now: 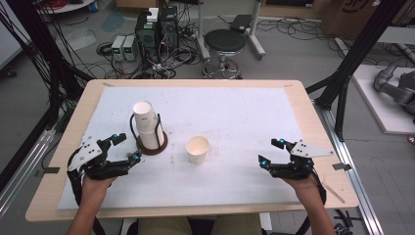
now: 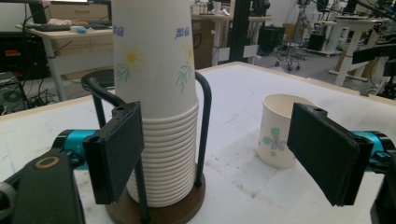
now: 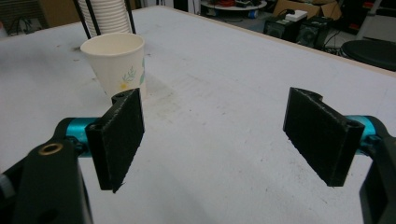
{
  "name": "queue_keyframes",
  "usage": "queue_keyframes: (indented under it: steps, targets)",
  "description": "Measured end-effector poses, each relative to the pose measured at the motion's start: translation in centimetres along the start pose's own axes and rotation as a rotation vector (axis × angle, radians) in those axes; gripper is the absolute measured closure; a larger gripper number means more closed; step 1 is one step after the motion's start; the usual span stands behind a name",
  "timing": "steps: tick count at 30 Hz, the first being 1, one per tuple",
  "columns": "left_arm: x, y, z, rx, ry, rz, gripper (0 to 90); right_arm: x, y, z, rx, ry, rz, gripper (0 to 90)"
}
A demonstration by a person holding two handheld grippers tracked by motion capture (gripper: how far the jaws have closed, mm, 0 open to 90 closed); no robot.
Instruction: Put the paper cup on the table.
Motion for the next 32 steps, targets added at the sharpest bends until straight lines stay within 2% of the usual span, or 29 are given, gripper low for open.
queue_keyframes:
  steps: [3,10,32]
  targets:
    - [-0.05,-0.19,0.26,0.002,-0.004,-0.005,18.8,0.08,-0.14,0.11,0.003,0.011,0.004,20.9]
    - [-0.58,-0.28,0.33,0.005,0.009,0.003,18.8,0.10,-0.18,-0.09,-0.004,0.001,0.014,20.9]
    - [-0.04,-0.43,0.51,-0.001,-0.004,-0.022,18.8,0.04,-0.18,-0.01,-0.004,0.007,0.011,20.9]
Point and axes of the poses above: each handheld gripper's, and its own axes: y roughly forward along the jaws, z roughly out of its underside, x roughly to its left, the point moved 8 cm from there along y, roughly forward along the jaws, and after that the axes turned 3 degrees about x, right-handed, at the moved point
